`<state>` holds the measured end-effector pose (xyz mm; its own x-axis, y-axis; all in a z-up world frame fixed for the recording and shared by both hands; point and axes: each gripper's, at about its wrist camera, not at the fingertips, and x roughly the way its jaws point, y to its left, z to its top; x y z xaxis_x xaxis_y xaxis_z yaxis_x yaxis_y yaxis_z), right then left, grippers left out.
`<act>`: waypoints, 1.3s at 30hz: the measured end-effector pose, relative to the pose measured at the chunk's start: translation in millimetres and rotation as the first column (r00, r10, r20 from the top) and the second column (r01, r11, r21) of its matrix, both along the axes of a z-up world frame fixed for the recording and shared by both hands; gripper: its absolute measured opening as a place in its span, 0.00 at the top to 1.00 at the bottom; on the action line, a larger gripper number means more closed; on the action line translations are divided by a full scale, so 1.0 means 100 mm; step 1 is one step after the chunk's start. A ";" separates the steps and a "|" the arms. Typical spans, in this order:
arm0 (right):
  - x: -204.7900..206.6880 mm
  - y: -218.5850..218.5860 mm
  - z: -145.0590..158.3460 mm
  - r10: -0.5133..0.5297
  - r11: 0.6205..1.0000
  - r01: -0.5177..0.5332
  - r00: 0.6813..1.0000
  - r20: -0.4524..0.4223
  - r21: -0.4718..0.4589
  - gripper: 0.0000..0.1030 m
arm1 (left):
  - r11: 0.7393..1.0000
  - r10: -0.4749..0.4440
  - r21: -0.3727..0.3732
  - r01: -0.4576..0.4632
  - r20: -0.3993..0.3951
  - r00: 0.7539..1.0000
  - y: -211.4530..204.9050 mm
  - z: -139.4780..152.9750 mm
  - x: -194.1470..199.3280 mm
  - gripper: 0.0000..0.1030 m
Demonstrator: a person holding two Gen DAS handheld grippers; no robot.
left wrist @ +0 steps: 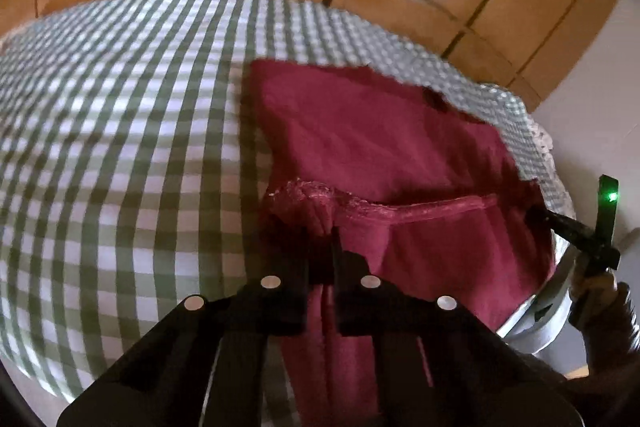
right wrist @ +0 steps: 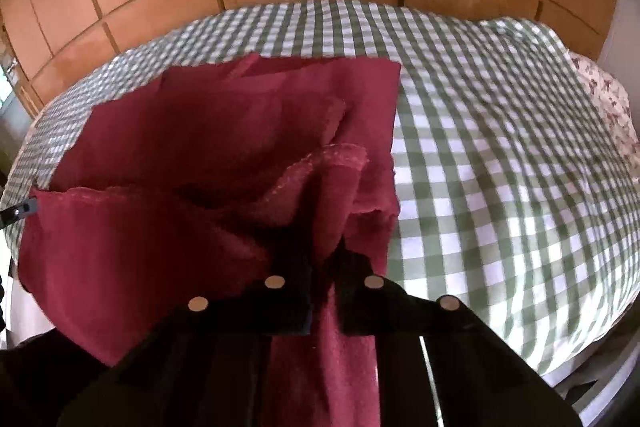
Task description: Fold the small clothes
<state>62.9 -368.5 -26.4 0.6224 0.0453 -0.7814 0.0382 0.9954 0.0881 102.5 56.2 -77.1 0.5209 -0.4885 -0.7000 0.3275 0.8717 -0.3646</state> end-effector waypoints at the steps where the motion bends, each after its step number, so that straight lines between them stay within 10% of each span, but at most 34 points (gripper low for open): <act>1: -0.04 -0.01 0.06 0.003 1.000 -0.003 1.000 0.013 0.002 0.93 | 1.000 -0.002 -0.017 0.002 0.014 1.000 0.03 0.06 -0.03 0.93; 13: 0.30 -0.28 0.77 -0.025 0.995 0.006 0.982 0.186 0.103 0.93 | 0.992 0.090 -0.107 -0.074 0.154 0.984 0.27 0.68 0.26 0.94; 30: 1.98 -0.56 -0.21 -0.188 0.977 0.194 0.980 -0.066 0.092 0.93 | 0.961 0.247 0.124 -0.248 0.027 0.969 -0.20 0.12 1.95 0.94; 32: 1.95 -0.57 -0.23 -0.188 0.977 0.192 0.981 -0.055 0.091 0.89 | 0.957 0.244 0.159 -0.241 -0.004 0.970 -0.24 0.00 2.01 0.94; 36: 1.71 -0.66 -0.05 -0.194 0.973 0.192 0.981 0.002 0.127 0.39 | 0.958 0.248 0.149 -0.245 0.003 0.969 -0.20 0.03 1.85 0.80; 39: 1.38 -0.75 0.11 -0.177 0.972 0.170 0.984 0.029 0.161 0.38 | 0.962 0.254 0.096 -0.256 0.028 0.967 -0.06 0.11 1.53 0.54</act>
<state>201.0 -443.4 -15.6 0.6642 0.0540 -0.7456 0.2016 0.9475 0.2482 255.9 49.7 -66.0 0.6302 -0.2672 -0.7290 0.0945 0.9583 -0.2695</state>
